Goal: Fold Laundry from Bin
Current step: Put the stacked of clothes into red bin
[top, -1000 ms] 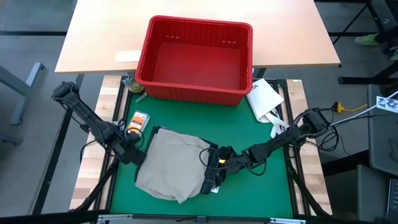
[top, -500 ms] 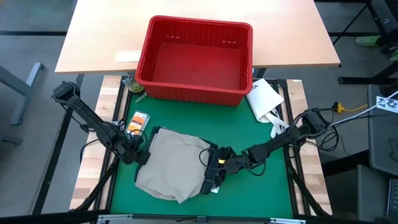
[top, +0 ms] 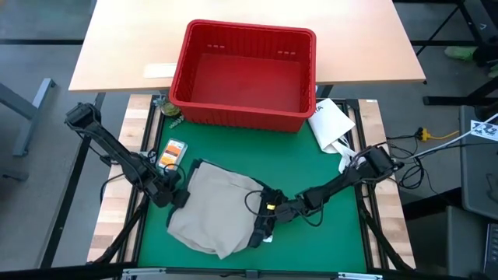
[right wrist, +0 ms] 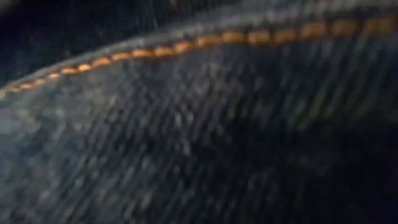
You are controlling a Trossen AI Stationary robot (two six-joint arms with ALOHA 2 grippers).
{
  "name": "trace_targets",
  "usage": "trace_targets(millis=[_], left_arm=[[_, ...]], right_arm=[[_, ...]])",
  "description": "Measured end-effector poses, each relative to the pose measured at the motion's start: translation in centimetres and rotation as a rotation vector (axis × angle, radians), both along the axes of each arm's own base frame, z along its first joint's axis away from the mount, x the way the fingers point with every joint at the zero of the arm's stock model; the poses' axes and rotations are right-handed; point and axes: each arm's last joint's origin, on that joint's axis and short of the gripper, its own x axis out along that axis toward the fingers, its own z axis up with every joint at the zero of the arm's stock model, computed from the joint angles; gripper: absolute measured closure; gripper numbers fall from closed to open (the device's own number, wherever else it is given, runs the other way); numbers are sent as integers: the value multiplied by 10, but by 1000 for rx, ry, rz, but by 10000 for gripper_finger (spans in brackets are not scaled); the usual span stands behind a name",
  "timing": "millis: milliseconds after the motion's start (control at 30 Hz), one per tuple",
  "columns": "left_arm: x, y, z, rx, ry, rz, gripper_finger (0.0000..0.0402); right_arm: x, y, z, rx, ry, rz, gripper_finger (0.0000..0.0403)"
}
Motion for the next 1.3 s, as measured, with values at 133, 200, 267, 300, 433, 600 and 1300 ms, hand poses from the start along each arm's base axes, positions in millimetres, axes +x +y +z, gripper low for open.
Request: trace_targets(millis=[133,200,267,300,433,600,1300], left_arm=[[2,-2,-1,-16,-16,-5,272],[3,-3,0,-24,-27,-7,272],[4,-4,0,-24,-40,-22,272],[4,-4,0,-25,-45,-28,272],[5,-4,1,-30,-52,-27,277],[7,-6,2,-49,-81,-22,309],[13,-9,21,-77,-270,-81,401]], right_arm=[[13,0,3,-24,-17,20,242],[19,0,3,-36,-22,33,242],[26,-1,3,-39,-31,33,242],[29,0,3,-39,-35,32,242],[36,0,6,-47,-49,32,242],[38,0,8,-48,-69,34,246],[48,2,26,-39,-273,45,390]])
